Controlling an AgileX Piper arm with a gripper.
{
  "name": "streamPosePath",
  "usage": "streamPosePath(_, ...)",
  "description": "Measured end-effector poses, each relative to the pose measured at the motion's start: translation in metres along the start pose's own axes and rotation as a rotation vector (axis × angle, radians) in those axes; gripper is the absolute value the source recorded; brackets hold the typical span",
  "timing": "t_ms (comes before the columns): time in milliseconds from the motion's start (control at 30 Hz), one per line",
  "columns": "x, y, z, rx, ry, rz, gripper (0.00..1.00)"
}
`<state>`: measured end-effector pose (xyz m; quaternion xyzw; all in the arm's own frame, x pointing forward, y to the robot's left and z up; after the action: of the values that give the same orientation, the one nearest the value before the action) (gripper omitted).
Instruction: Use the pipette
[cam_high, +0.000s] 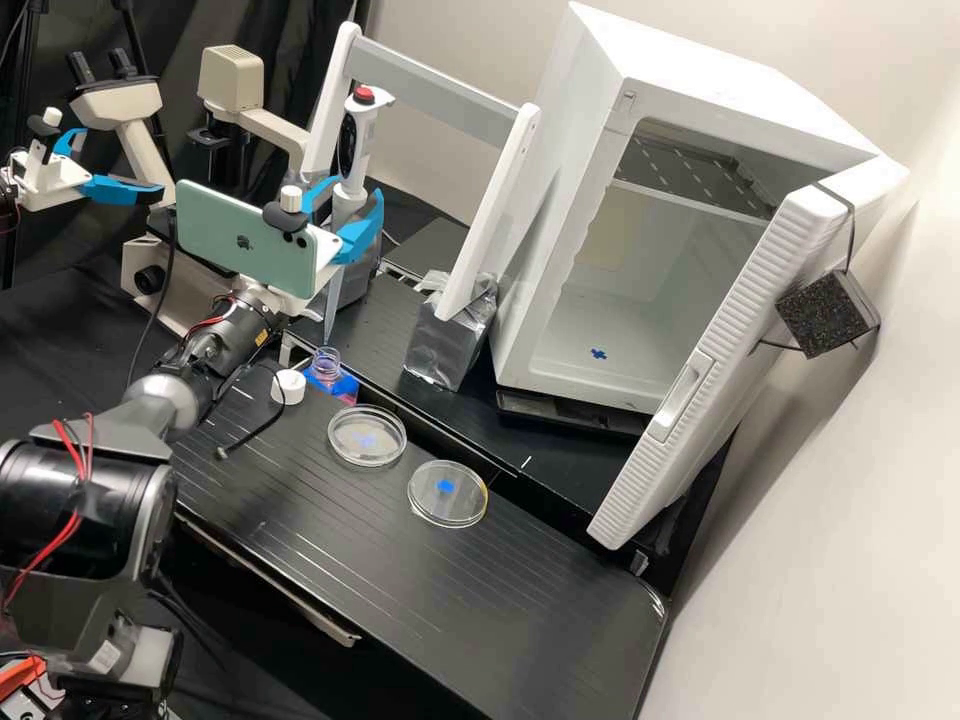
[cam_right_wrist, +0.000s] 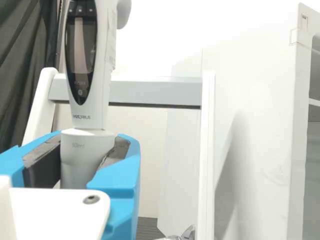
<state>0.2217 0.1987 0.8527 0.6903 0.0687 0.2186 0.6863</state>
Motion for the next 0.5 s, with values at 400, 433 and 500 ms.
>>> streamPosePath(400, -0.006, 0.034, 0.008, -0.137, -0.017, -0.075, 0.00)
streamPosePath(433, -0.007, 0.040, 0.010, -0.145, -0.022, -0.074, 0.00)
streamPosePath(500, -0.011, 0.052, 0.013, -0.148, -0.035, -0.065, 0.00)
